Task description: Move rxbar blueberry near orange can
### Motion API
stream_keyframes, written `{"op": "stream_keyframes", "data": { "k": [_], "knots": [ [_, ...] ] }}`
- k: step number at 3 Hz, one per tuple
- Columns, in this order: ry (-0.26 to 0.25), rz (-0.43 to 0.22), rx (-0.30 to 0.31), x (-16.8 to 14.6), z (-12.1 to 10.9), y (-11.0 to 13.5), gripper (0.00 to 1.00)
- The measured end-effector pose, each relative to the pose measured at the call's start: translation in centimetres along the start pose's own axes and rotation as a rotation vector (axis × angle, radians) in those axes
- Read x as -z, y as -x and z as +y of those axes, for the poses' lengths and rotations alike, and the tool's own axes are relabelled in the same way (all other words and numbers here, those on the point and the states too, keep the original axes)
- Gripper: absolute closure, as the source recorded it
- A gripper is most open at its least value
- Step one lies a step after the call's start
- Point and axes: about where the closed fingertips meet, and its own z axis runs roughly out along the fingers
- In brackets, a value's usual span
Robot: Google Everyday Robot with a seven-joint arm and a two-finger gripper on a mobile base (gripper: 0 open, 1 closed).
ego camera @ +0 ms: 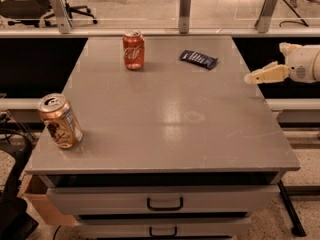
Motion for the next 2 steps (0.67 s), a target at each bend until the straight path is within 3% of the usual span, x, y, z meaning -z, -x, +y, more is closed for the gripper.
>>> {"op": "stream_keyframes", "data": {
  "k": [1,2],
  "knots": [
    [-0.007,-0.019,-0.029,-0.88,-1.44,-1.5,0.0],
    [-0.004,-0.018,-0.028,-0.99,-1.3,-1.44,0.0]
  ]
}}
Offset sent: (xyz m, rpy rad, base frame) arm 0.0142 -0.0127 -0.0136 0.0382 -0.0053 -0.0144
